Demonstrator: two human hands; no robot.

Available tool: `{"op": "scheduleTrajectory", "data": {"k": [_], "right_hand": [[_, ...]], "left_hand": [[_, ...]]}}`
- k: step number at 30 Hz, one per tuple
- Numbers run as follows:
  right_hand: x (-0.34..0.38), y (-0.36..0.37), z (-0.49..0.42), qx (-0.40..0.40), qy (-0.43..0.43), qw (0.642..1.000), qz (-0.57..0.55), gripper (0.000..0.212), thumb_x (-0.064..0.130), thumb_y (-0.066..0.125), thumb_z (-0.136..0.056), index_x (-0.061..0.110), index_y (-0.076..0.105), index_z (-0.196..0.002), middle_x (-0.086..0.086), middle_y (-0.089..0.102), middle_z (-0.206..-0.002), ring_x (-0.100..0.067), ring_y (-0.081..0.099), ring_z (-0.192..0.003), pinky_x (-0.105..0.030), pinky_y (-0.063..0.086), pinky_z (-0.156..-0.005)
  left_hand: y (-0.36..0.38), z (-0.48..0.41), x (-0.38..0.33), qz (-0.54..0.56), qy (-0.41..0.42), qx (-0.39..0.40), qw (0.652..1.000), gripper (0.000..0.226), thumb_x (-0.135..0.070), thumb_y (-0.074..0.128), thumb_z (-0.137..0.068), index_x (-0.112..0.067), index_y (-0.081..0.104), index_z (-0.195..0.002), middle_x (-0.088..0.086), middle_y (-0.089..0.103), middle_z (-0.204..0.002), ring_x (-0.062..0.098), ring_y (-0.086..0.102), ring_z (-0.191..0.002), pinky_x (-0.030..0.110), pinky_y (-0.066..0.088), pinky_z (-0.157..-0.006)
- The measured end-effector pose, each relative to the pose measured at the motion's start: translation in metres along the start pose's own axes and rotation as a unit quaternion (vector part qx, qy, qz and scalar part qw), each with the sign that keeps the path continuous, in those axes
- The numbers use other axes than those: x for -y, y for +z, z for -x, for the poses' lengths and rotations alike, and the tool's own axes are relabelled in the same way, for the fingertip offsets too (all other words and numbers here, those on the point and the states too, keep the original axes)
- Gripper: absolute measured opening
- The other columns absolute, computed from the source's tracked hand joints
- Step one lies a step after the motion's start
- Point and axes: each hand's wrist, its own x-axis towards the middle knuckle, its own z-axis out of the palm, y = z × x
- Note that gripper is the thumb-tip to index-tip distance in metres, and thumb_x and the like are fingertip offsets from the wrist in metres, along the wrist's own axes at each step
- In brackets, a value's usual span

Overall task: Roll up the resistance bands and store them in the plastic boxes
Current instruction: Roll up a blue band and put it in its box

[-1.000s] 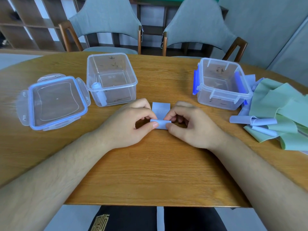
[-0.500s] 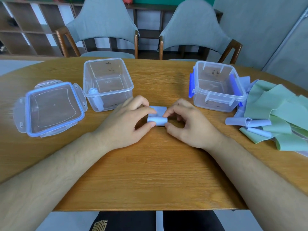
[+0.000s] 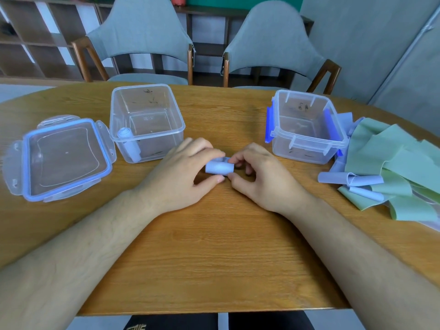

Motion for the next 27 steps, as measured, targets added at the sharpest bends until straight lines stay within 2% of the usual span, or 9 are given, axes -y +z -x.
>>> {"op": "scheduleTrajectory", "data": {"k": [5,8,11,14,17,20,24,27], "right_hand": [[0.002,-0.004,0.003,0.009,0.013,0.999,-0.035,0.017,0.019,0.072,-0.087,0.017,0.069,-0.104,0.004,0.057,-0.095,-0.012,0.050,-0.076,-0.016,0.042,-0.073],[0.004,-0.006,0.007,0.017,-0.006,0.999,-0.037,0.018,0.020,0.070,-0.089,0.017,0.068,-0.106,0.005,0.055,-0.097,-0.015,0.051,-0.077,-0.016,0.042,-0.074],[0.007,-0.008,0.010,0.030,-0.019,0.999,-0.037,0.029,0.025,0.075,-0.086,0.021,0.063,-0.113,0.009,0.051,-0.102,-0.015,0.051,-0.080,-0.015,0.042,-0.075],[0.009,-0.009,0.010,0.015,-0.035,0.999,-0.033,0.024,0.023,0.074,-0.088,0.018,0.065,-0.110,0.007,0.052,-0.100,-0.013,0.049,-0.076,-0.016,0.042,-0.073],[0.009,-0.009,0.010,0.014,-0.033,0.999,-0.028,0.019,0.026,0.070,-0.091,0.015,0.066,-0.106,0.006,0.053,-0.098,-0.013,0.049,-0.075,-0.015,0.040,-0.072],[0.008,-0.008,0.010,0.011,-0.030,0.999,-0.027,0.016,0.029,0.066,-0.094,0.015,0.065,-0.102,0.008,0.052,-0.094,-0.013,0.050,-0.076,-0.016,0.040,-0.071],[0.010,-0.009,0.012,0.021,-0.033,0.999,-0.026,0.033,0.030,0.067,-0.094,0.018,0.060,-0.123,0.014,0.050,-0.101,-0.015,0.052,-0.079,-0.016,0.043,-0.072],[0.011,-0.010,0.013,0.015,-0.044,0.999,-0.027,0.032,0.026,0.069,-0.093,0.019,0.060,-0.122,0.020,0.046,-0.093,-0.016,0.051,-0.077,-0.015,0.041,-0.071]], "left_hand": [[-0.002,0.004,-0.001,0.023,0.012,0.009,1.000,0.024,-0.032,0.063,-0.094,-0.023,0.064,-0.116,-0.011,0.053,-0.106,0.012,0.051,-0.102,0.033,0.044,-0.093],[-0.003,0.006,-0.001,0.035,0.014,0.002,0.999,0.029,-0.035,0.057,-0.094,-0.020,0.065,-0.117,-0.011,0.053,-0.106,0.010,0.052,-0.102,0.027,0.042,-0.094],[-0.004,0.007,-0.001,0.060,-0.002,0.000,0.998,0.031,-0.038,0.054,-0.093,-0.019,0.066,-0.116,-0.011,0.053,-0.107,0.007,0.052,-0.101,0.020,0.039,-0.094],[-0.005,0.008,-0.003,0.070,-0.012,0.005,0.997,0.034,-0.039,0.051,-0.094,-0.021,0.063,-0.120,-0.012,0.053,-0.106,0.004,0.051,-0.102,0.013,0.036,-0.093],[-0.006,0.009,-0.004,0.084,-0.021,0.009,0.996,0.036,-0.039,0.058,-0.093,-0.023,0.057,-0.125,-0.014,0.052,-0.106,0.003,0.051,-0.105,0.013,0.038,-0.091],[-0.007,0.008,-0.004,0.098,-0.019,0.012,0.995,0.030,-0.039,0.064,-0.092,-0.024,0.058,-0.117,-0.015,0.054,-0.108,0.005,0.052,-0.106,0.015,0.040,-0.088],[-0.007,0.007,-0.003,0.101,-0.020,0.015,0.995,0.028,-0.040,0.059,-0.096,-0.023,0.061,-0.117,-0.014,0.055,-0.105,0.004,0.053,-0.103,0.013,0.038,-0.085],[-0.007,0.008,-0.004,0.107,-0.028,0.013,0.994,0.031,-0.042,0.054,-0.098,-0.023,0.060,-0.121,-0.016,0.055,-0.106,0.000,0.052,-0.104,0.011,0.037,-0.086]]}}
